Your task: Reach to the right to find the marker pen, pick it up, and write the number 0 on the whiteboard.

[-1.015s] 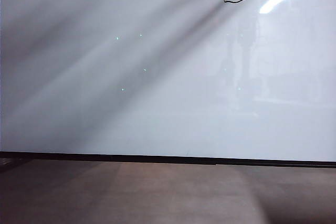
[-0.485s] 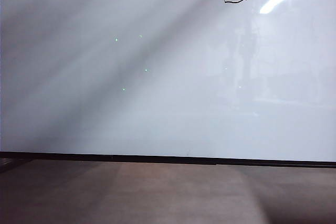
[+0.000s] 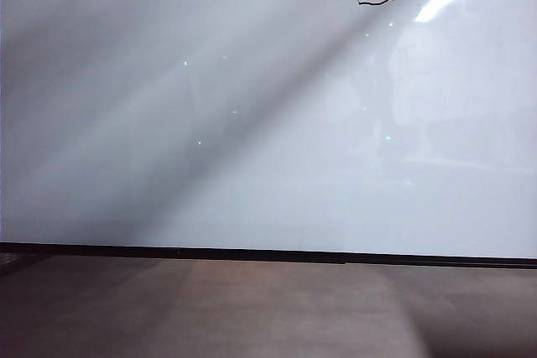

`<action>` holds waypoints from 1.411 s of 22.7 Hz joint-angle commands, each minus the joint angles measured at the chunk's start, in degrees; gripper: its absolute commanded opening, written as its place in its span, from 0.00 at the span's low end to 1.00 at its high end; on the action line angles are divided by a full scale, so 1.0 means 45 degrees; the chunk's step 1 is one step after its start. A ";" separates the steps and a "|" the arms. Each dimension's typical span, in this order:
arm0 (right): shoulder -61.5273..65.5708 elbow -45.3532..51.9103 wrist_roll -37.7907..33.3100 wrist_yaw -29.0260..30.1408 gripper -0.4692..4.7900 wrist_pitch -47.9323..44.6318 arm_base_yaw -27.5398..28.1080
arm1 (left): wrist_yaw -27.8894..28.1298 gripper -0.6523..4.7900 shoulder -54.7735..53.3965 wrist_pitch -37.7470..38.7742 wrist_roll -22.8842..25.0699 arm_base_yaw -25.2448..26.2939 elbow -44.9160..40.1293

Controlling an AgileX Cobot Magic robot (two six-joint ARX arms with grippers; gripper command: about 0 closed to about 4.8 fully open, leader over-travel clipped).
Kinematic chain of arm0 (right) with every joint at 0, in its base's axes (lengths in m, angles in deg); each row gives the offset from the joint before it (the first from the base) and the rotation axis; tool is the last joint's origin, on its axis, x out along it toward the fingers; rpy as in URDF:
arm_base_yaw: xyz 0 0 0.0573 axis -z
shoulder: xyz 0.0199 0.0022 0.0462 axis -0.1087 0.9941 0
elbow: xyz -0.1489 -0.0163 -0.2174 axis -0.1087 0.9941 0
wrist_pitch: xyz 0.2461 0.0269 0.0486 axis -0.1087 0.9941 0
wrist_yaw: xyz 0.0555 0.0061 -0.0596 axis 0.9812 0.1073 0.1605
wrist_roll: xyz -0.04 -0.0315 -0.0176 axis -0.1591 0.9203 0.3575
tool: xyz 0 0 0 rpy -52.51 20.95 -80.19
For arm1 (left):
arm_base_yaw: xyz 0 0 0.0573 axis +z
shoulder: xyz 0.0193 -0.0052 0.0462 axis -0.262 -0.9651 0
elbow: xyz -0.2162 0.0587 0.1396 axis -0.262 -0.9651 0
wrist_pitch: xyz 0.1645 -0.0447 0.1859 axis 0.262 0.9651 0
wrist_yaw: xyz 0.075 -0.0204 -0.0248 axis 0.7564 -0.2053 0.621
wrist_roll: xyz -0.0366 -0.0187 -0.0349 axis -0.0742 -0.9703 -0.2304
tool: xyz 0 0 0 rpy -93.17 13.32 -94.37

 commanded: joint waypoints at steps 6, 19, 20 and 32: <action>-0.0772 0.4221 -0.2239 0.2497 0.09 -0.1967 0.2249 | -0.0379 0.11 0.0044 -0.0155 -0.0151 -0.0238 0.0053; 0.2798 0.6994 -0.2667 0.3769 0.09 -0.6528 0.3483 | -0.0432 0.11 0.0019 0.0170 -0.0141 -0.0568 0.0015; 0.3351 0.6994 -0.2667 0.4182 0.09 -0.7072 0.3638 | -0.0432 0.11 -0.0019 0.0170 -0.0141 -0.0568 0.0000; 0.9976 0.6970 -0.2482 0.5207 0.09 -1.3916 0.3949 | -0.0670 0.11 -0.1812 0.0180 -0.0126 -0.0661 -0.0058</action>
